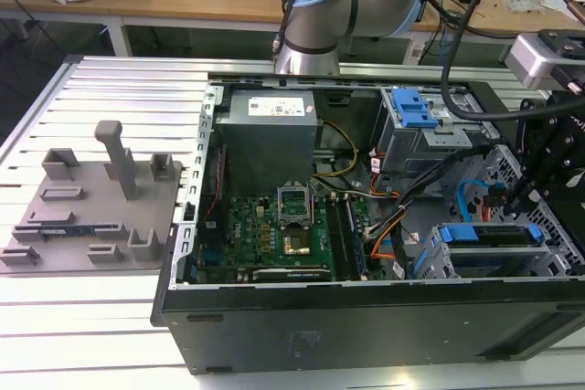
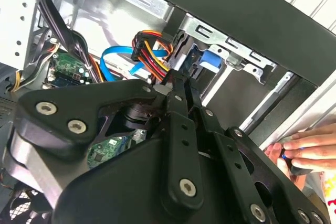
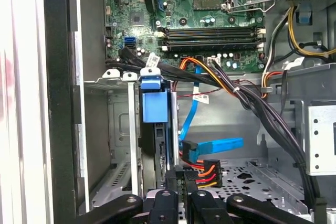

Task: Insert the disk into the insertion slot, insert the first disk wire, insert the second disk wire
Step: 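Insert the first disk wire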

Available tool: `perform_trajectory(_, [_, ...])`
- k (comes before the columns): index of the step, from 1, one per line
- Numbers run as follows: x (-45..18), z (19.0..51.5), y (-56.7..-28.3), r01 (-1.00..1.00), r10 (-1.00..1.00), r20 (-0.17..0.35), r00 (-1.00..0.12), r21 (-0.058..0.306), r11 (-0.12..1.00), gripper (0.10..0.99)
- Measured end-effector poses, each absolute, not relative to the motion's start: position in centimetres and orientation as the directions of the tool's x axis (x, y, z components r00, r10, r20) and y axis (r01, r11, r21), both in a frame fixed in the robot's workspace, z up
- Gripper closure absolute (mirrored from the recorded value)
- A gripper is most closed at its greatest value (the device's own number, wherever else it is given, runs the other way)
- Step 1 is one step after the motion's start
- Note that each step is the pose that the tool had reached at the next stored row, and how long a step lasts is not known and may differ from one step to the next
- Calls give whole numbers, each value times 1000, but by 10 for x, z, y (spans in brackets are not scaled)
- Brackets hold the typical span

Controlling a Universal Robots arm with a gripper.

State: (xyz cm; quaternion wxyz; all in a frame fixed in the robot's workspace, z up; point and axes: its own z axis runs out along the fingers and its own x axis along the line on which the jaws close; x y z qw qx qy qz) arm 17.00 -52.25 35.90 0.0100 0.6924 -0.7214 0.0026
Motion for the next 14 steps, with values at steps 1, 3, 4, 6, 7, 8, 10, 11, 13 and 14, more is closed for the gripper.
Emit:
perform_trajectory(1, [170,358,-524,-999,-999,18,-41,10,41,922])
perform_trajectory(3, [170,358,-524,-999,-999,18,-41,10,42,922])
perform_trajectory(4, [170,358,-525,-999,-999,18,-42,10,42,922])
perform_trajectory(6, [170,357,-527,-999,-999,18,-42,10,42,922])
perform_trajectory(7, [170,356,-527,-999,-999,18,-42,10,43,922])
perform_trajectory(8, [170,356,-527,-999,-999,18,-43,10,43,922])
perform_trajectory(10, [170,355,-528,-999,-999,18,-44,10,44,922])
perform_trajectory(11, [170,355,-529,-999,-999,18,-44,10,45,922])
perform_trajectory(13, [169,354,-529,-999,-999,18,-45,10,45,922])
perform_trajectory(14, [169,354,-530,-999,-999,18,-45,10,46,922])
